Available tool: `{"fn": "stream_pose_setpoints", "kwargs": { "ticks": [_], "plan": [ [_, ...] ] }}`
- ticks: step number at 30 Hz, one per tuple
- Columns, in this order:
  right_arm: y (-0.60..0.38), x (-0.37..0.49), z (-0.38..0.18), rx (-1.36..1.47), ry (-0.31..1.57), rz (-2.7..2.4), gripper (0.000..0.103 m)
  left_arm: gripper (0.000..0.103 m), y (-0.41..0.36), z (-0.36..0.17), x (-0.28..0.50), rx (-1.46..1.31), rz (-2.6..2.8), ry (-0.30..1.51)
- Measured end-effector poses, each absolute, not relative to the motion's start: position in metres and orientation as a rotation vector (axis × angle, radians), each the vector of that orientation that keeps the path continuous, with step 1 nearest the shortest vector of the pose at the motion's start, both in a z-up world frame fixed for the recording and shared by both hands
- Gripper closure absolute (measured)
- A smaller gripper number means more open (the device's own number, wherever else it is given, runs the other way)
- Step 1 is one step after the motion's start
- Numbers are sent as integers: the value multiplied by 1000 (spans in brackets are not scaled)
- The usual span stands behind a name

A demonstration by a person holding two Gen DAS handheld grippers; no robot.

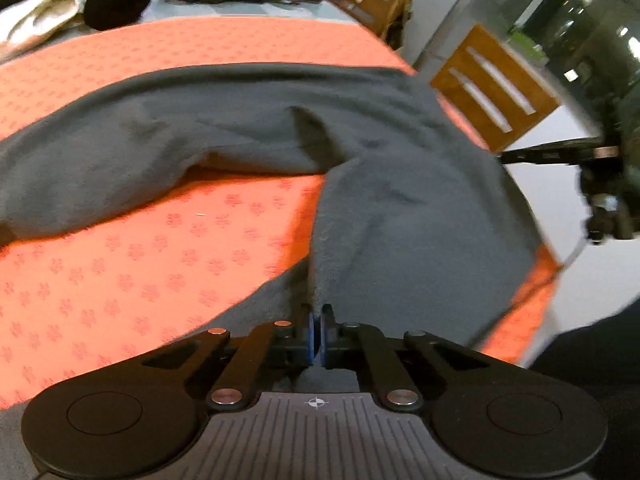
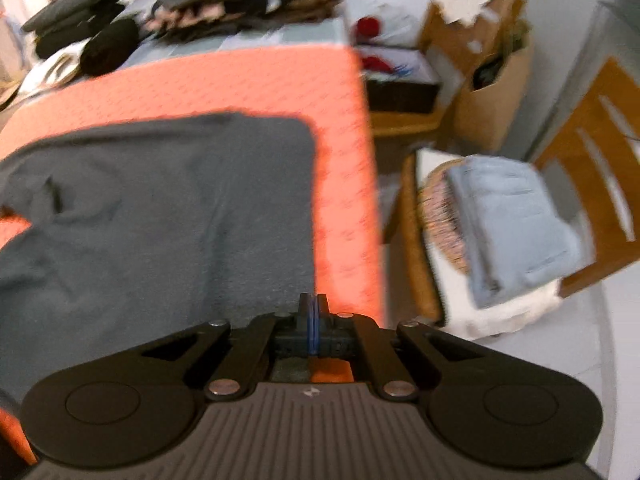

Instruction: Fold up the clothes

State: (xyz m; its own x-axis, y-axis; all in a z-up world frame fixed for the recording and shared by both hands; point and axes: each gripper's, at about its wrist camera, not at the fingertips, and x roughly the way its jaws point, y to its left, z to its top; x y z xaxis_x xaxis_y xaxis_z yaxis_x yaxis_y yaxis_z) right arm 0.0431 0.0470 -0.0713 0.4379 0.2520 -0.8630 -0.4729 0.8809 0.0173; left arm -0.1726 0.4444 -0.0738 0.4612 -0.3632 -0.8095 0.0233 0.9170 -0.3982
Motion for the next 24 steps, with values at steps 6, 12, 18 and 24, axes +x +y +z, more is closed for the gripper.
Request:
{"fn": "stream_pose_setpoints", "kwargs": {
  "ticks": [6,12,18,24],
  "plan": [
    [26,56,-75,-242,1033,368,102,97,434,-83,-178,-365,-307,1148],
    [38,48,-73,-217,1038,441,100,62,433,-71,-175,-414,-329,1051],
    [58,32,-75,-210,1049,522,75,56,450,-80,-136,-624,-185,923],
    [68,26,-89,-209,1083,527,66,56,440,-102,-92,-678,-97,941]
  ]
}}
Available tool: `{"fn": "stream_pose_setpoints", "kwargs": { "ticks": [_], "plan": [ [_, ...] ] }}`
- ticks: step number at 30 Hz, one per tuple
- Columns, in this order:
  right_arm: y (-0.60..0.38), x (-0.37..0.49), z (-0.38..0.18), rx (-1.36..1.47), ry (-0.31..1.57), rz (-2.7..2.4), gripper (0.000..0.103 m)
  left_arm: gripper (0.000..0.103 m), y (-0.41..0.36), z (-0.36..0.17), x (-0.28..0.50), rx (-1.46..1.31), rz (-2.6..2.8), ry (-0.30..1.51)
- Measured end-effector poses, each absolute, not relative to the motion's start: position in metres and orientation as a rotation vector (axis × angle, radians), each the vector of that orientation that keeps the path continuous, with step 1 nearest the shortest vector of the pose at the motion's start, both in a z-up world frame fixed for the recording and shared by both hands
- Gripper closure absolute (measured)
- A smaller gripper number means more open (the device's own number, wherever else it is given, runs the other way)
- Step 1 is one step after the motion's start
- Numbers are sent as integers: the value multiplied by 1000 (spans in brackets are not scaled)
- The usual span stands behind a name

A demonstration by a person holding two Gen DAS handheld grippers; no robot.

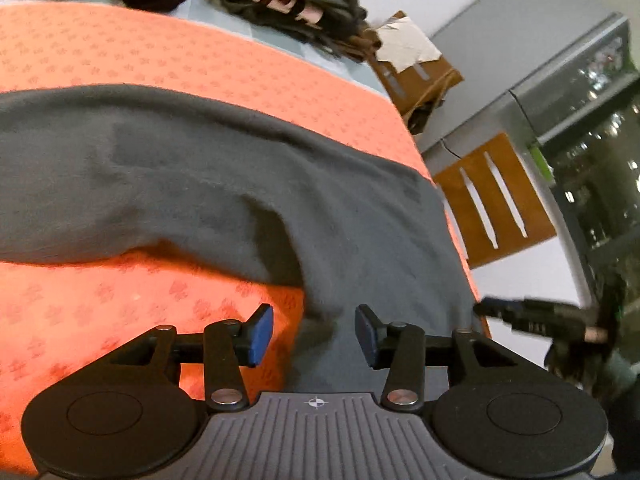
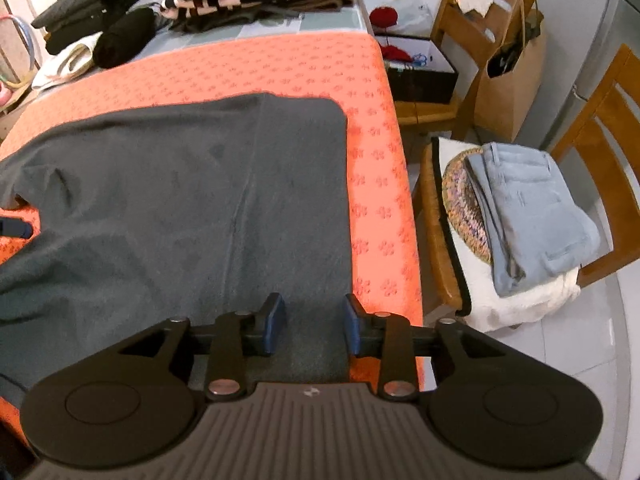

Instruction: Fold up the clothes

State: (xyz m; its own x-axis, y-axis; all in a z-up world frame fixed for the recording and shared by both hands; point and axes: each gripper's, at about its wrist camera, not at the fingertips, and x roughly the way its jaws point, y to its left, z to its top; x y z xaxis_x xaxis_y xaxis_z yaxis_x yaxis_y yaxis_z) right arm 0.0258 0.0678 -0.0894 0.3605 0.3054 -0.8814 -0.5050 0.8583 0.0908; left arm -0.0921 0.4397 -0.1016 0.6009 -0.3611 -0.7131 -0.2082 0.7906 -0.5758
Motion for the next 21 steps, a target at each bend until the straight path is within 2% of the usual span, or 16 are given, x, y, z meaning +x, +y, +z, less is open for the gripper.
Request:
{"fn": "stream_pose_setpoints", "kwargs": {
  "ticks": [3,6,9,13,16,17,18,19,21],
  "plan": [
    [65,27,-96,-173,1085,504,66,57,432,-106,-83,-657,-86,952],
    [61,28,-98,-127,1078,489,66,80,428,-105,-82,-651,-97,947],
    [58,32,-97,-103,1060,469,65,91,423,-93,-89,-633,-128,897],
    [53,42,-98,-71,1060,460,56,93,418,-69,-100,-629,-182,844],
    [56,46,-101,-76,1071,468,55,93,416,-60,-108,-620,-190,840],
    [58,46,-100,-92,1064,470,58,93,415,-59,-110,-614,-186,842],
    [60,45,-100,-103,1059,475,86,93,415,-58,-112,-609,-178,847],
    [61,44,-99,-99,1062,489,101,93,415,-59,-114,-606,-171,851],
    [63,42,-97,-106,1061,511,101,93,416,-61,-116,-598,-160,859]
  ]
}}
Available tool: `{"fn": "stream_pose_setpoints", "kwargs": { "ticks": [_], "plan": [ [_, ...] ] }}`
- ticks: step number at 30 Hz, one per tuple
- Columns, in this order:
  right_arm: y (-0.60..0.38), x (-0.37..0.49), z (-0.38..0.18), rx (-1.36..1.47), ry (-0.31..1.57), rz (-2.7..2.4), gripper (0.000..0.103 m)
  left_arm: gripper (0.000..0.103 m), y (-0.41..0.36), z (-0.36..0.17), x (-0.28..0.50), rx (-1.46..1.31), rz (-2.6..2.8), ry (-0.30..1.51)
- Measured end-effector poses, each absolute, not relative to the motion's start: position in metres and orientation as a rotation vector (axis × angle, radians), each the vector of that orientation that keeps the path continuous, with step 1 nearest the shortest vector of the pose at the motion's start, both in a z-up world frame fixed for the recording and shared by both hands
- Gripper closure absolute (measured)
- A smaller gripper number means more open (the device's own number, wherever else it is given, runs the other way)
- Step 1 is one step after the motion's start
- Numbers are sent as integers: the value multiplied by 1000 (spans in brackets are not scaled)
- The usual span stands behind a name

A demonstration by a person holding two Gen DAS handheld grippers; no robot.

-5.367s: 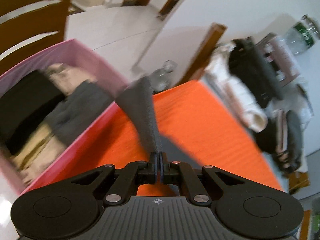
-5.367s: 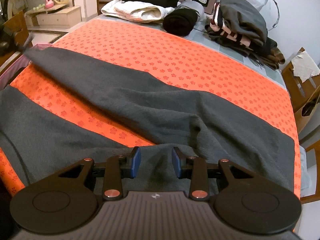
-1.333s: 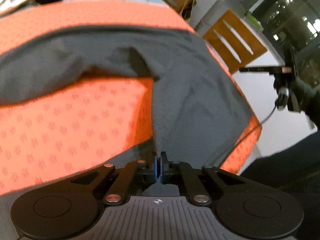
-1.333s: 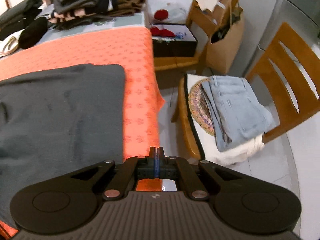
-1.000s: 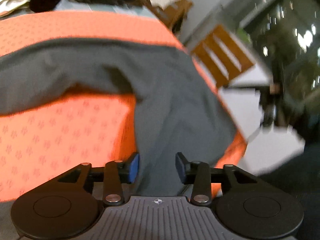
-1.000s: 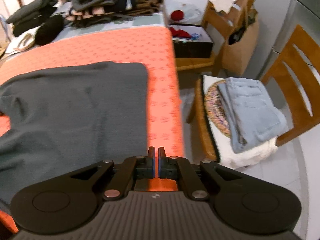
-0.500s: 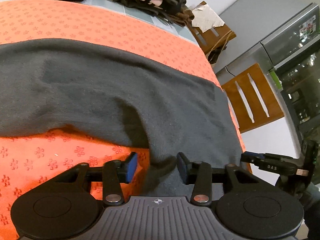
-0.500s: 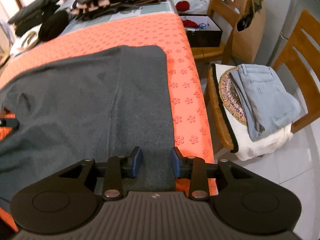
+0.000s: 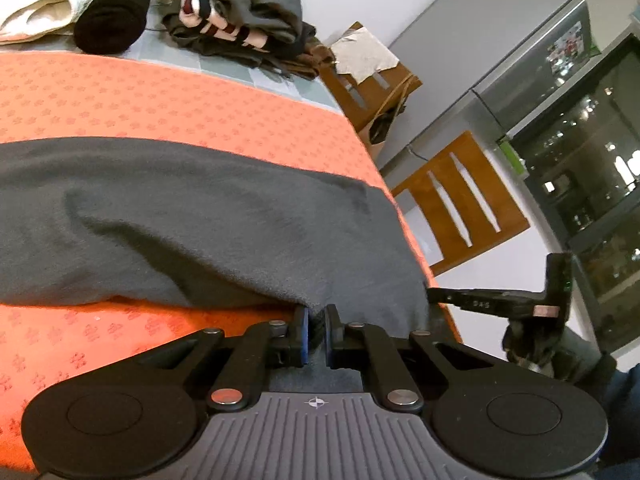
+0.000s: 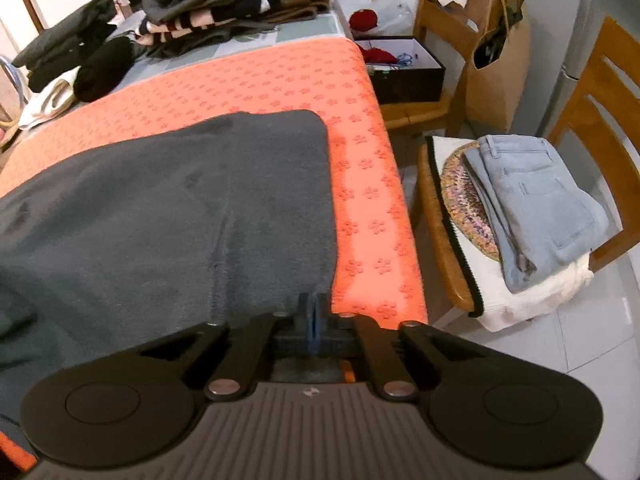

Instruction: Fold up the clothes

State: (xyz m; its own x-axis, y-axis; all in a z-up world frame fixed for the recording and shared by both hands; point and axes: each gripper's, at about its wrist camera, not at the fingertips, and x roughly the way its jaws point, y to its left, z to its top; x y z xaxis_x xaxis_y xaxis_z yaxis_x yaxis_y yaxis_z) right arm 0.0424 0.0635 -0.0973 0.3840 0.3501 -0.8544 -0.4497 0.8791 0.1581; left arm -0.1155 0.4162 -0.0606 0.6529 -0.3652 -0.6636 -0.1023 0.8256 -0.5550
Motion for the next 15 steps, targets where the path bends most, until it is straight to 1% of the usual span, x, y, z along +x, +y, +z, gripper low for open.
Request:
{"fn": "stream_pose_setpoints", "kwargs": {
  "ticks": [7,12,14,15],
  "plan": [
    [52,37,-79,-180,1026,440,102,93,412,-70,-112,-555,-156,910],
    [45,33,-82,-198,1032,427,101,92,398,-83,-112,-473,-173,964],
    [49,33,-81,-202,1022,423,99,84,396,-81,-116,-467,-184,950],
    [51,32,-79,-213,1010,418,97,75,397,-77,-119,-465,-186,936]
  ]
}}
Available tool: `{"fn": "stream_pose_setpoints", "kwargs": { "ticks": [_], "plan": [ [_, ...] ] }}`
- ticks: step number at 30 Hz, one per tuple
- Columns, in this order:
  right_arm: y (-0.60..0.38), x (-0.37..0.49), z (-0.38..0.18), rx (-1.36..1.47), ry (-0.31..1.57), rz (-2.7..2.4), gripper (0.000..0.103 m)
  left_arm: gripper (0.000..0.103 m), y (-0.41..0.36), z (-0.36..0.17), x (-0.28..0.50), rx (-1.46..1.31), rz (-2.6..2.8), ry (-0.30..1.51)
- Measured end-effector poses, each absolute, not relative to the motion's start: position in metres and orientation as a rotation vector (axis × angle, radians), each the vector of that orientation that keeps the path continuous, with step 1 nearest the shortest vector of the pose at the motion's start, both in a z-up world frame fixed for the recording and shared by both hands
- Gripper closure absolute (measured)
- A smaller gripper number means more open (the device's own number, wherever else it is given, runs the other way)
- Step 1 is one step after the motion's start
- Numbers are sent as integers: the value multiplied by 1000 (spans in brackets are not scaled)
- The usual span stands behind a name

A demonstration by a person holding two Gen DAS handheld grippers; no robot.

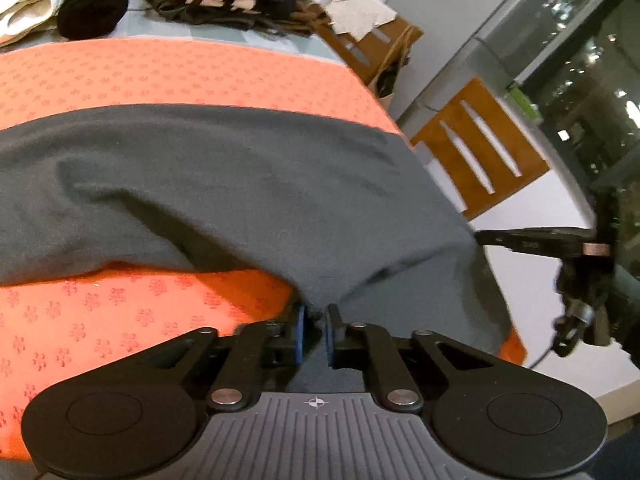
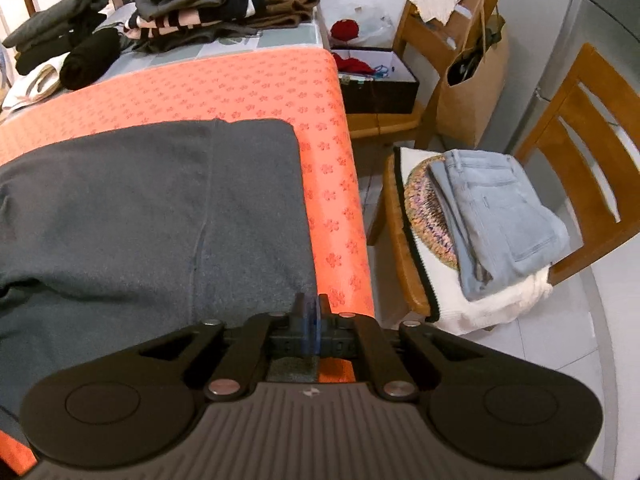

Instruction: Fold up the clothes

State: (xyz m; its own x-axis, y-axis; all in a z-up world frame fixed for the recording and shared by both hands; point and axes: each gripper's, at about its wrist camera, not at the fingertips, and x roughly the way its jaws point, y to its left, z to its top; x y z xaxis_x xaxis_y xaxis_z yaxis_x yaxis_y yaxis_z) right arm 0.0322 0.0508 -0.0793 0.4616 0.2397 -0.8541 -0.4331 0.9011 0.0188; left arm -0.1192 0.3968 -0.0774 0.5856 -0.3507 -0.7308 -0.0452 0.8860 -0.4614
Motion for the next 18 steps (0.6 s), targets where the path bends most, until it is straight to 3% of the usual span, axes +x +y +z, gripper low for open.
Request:
{"fn": "stream_pose_setpoints", "kwargs": {
  "ticks": [1,4,18],
  "plan": [
    [54,31,-76,-230,995,415,90,67,398,-73,-123,-455,-186,917],
    [66,29,-61,-269,950,431,75,59,403,-59,-136,-421,-170,869],
    [172,2,-9,-269,888,722,71,55,534,-40,-226,-507,234,808]
  ]
}}
